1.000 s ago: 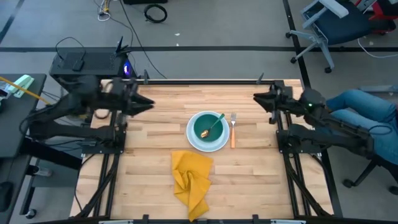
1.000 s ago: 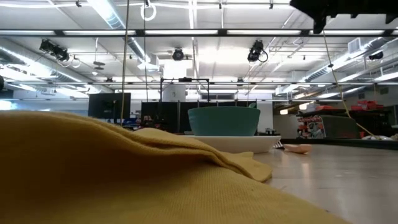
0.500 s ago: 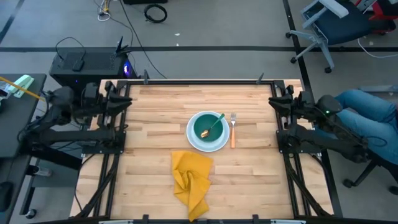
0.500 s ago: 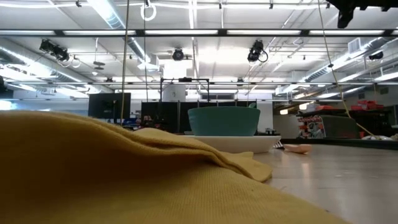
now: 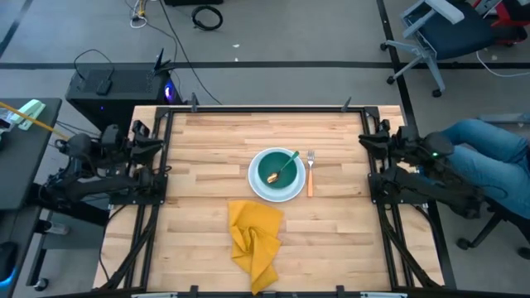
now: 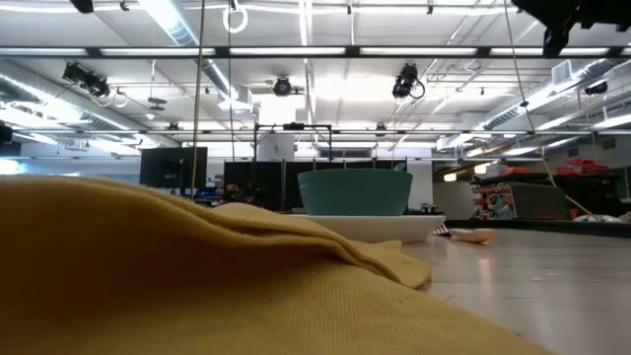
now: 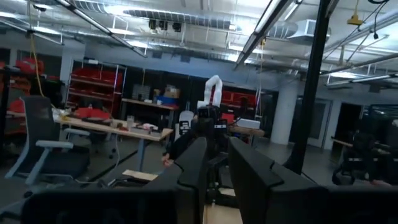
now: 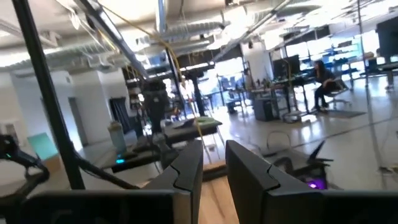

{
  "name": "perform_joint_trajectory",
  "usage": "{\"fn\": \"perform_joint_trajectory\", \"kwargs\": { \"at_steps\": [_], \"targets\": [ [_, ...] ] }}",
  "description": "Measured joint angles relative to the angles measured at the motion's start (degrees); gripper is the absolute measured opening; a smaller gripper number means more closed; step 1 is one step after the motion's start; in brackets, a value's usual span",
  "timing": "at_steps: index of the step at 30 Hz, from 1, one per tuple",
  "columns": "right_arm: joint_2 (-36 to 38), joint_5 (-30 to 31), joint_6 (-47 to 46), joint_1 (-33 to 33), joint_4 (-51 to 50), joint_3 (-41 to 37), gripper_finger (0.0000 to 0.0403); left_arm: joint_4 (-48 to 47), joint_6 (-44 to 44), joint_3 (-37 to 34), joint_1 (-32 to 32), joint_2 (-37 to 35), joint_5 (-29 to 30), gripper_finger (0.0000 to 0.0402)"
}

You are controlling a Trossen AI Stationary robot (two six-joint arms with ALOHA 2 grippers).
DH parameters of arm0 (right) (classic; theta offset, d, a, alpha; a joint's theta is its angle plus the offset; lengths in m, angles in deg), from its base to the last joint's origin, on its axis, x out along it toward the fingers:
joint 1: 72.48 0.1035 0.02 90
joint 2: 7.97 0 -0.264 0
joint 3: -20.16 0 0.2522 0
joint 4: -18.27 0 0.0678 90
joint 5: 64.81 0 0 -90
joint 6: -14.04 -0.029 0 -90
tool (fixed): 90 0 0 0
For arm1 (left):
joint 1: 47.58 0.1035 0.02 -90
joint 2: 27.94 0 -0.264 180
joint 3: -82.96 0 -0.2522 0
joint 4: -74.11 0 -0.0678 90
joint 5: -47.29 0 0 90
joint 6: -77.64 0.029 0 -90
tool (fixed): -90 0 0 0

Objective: Set table place
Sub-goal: Return to Home Position

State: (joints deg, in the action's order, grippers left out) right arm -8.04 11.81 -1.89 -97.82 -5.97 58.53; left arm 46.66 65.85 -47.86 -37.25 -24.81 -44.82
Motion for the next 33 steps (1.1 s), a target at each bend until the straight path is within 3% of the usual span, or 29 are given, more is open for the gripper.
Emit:
{"fn": "perform_joint_trajectory", "kwargs": {
  "at_steps": [6, 15, 20, 33],
  "targets": [
    [0.04, -1.30, -2.83, 0.02, 11.60, -9.02, 0.0077, -0.39, -1.28, -5.91, 0.00, -2.93, 0.02, 0.0080],
    [0.06, -2.62, -4.01, 0.02, 16.32, -19.13, 0.0077, 13.40, -1.13, -19.48, 0.00, -2.65, 0.65, 0.0077],
    [0.08, -3.34, -2.03, 0.02, 16.23, -23.40, 0.0077, 15.97, -1.10, -25.93, 0.00, -2.61, 2.76, 0.0073],
    [-4.12, -4.33, 4.46, 5.23, 13.60, -23.77, 0.0077, 16.09, -1.33, -34.42, 0.00, -2.50, 5.53, 0.0084]
  ]
}}
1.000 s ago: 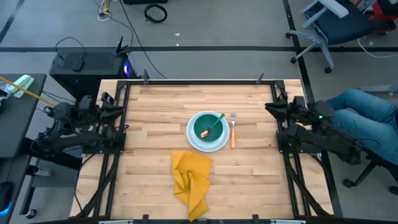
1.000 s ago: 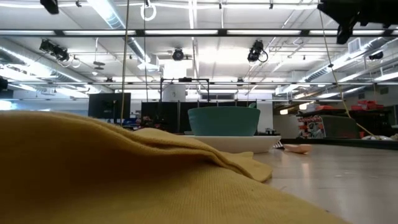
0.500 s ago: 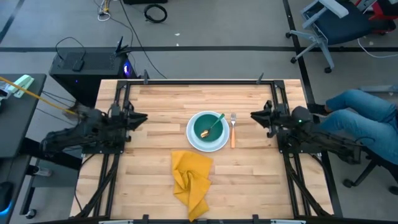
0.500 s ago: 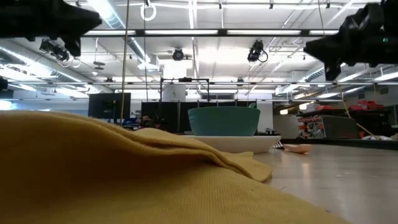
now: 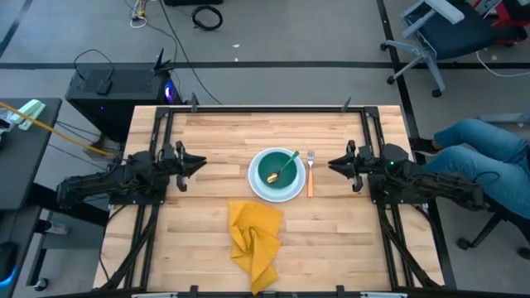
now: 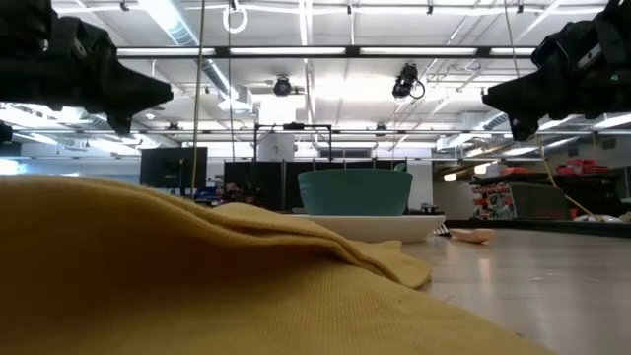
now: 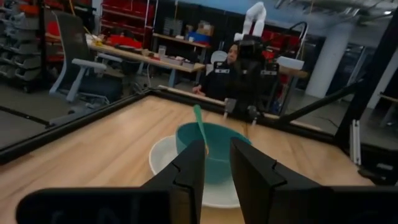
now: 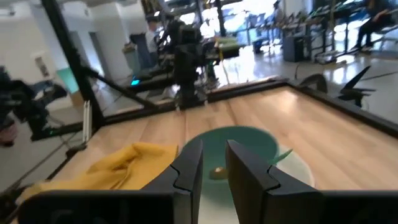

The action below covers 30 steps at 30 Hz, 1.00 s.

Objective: Set table place
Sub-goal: Return to Home Position

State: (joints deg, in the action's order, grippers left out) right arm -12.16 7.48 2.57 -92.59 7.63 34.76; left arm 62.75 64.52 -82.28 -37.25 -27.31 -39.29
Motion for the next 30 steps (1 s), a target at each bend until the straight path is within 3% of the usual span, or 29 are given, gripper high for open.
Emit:
{"fn": "perform_joint_trajectory", "kwargs": {
  "at_steps": [10, 18, 30],
  "targets": [
    [-6.49, 0.05, 2.68, 2.80, -0.06, 0.00, 0.0077, -0.40, 0.90, -0.49, 0.00, 0.11, 0.01, 0.0081],
    [-6.81, 5.50, 3.03, 2.80, -0.09, 0.00, 0.0077, -0.50, 0.89, -0.51, 0.00, 0.11, 0.00, 0.0085],
    [-6.97, 5.72, 4.46, 2.80, -0.64, 0.00, 0.0077, -0.47, 0.66, -0.53, 0.00, 0.11, 0.00, 0.0085]
  ]
}}
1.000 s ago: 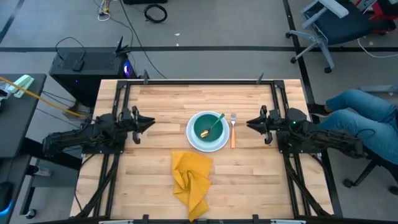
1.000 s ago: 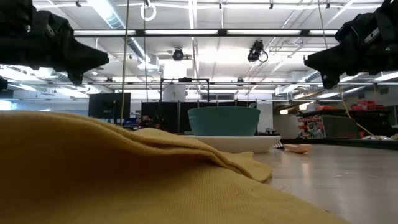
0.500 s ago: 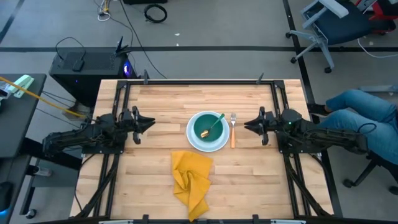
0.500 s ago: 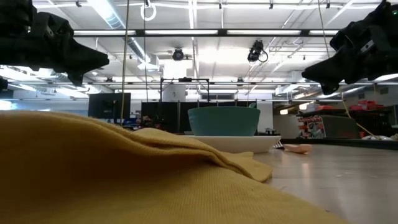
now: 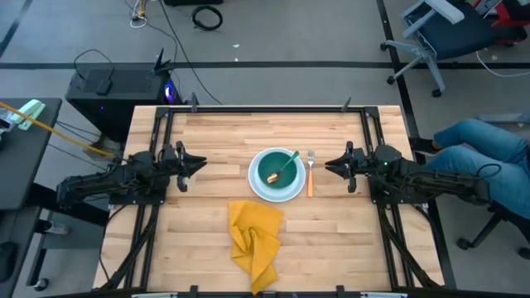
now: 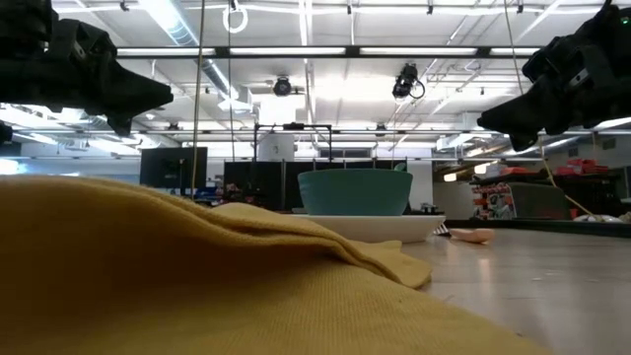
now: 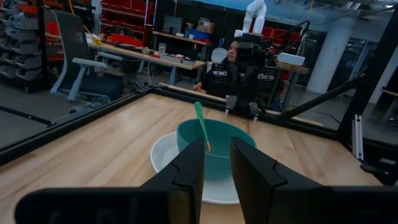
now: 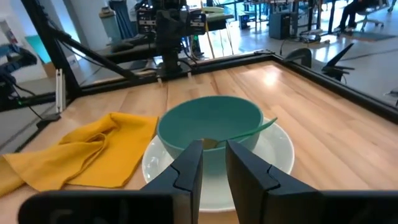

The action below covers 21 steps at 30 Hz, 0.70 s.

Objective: Set table place
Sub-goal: Return to Home Position

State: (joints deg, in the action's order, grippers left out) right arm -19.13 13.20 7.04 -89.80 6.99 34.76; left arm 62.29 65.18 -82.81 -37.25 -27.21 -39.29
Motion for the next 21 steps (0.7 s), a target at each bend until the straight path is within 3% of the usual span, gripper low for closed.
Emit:
{"fn": "perform_joint_trajectory", "kwargs": {
  "at_steps": [10, 21],
  "targets": [
    [0.00, -0.04, -6.25, 0.00, 0.00, 0.00, 0.0077, 0.00, 0.02, -0.02, 0.00, 0.00, 0.00, 0.0084],
    [0.00, -0.04, -6.36, 0.00, -0.02, 0.00, 0.0077, 0.00, 0.02, -0.04, 0.00, 0.00, 0.00, 0.0088]
  ]
}}
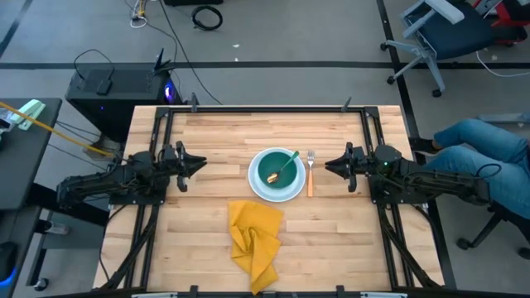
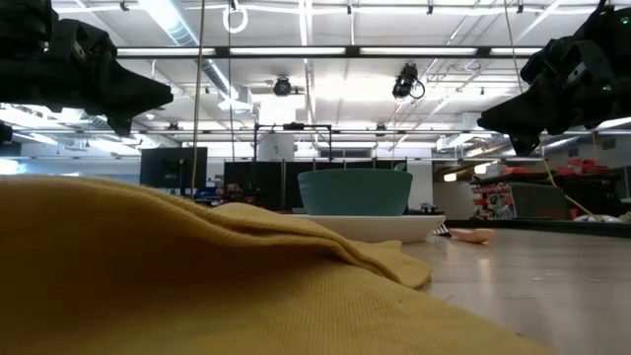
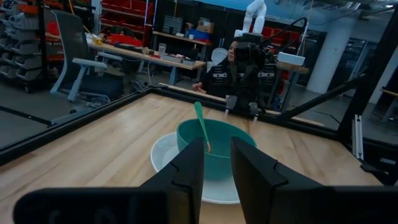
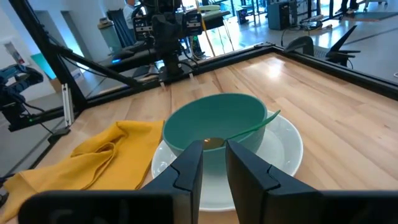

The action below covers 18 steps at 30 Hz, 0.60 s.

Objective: Set table place
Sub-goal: Return to Home Position

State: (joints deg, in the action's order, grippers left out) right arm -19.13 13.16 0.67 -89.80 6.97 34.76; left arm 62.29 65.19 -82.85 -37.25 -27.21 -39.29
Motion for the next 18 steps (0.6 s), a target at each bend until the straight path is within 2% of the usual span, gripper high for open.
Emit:
{"fn": "perform_joint_trajectory", "kwargs": {
  "at_steps": [18],
  "targets": [
    [0.00, 0.00, 0.00, 0.00, -0.02, 0.00, 0.0077, 0.00, 0.00, 0.00, 0.00, 0.00, 0.00, 0.0082]
  ]
}}
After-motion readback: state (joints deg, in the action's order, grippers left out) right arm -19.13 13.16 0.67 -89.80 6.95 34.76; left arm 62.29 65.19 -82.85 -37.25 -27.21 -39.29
